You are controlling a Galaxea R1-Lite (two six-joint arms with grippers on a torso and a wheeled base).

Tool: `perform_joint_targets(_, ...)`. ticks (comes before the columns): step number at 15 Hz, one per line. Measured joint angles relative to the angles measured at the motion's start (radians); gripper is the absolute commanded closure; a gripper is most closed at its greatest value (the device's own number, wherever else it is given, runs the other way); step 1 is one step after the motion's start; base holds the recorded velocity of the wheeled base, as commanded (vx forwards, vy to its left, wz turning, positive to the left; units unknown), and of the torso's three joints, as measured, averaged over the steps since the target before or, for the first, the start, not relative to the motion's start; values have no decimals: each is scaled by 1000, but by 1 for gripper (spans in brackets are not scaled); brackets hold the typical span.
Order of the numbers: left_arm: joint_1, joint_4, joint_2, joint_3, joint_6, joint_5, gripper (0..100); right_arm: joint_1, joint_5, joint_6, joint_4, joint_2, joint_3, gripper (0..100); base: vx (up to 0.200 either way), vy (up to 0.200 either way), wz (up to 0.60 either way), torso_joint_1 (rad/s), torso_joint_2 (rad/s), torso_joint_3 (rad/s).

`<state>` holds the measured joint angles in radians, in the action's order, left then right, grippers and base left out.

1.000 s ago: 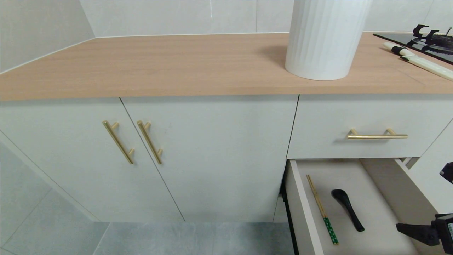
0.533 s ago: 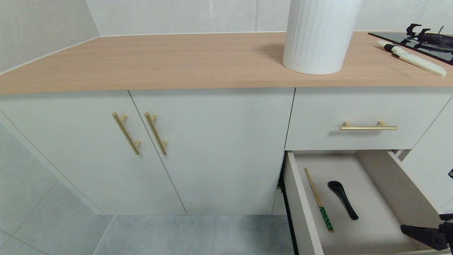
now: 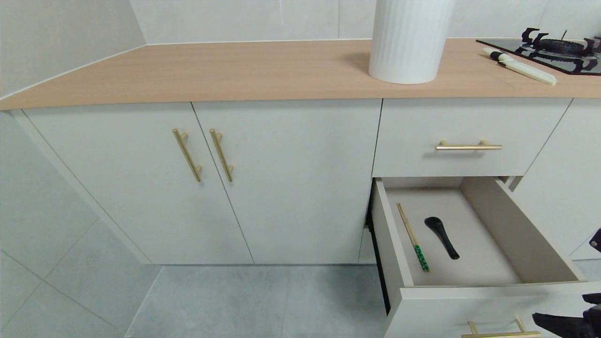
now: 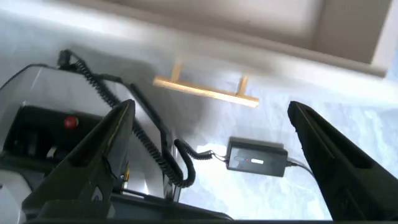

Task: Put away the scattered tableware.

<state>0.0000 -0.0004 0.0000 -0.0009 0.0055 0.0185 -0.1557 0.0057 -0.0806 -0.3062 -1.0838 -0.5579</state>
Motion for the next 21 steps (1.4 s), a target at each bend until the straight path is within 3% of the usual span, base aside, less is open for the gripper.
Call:
perform_joint_targets(13,0,0,0,0,1,0,0,-31,-1,66,-4,-200,-3,0,0,0,0,0,0,0)
perform_joint_targets(18,0,-1,0,1,0,0,0,-30,-20,95,231,-304,63,0,0,0,0,0,0,0)
perform_joint_targets(21,-1,-1,0,0,0,0,0,-30,-26,108,297,-341,99,0,0,0,0,0,0,0)
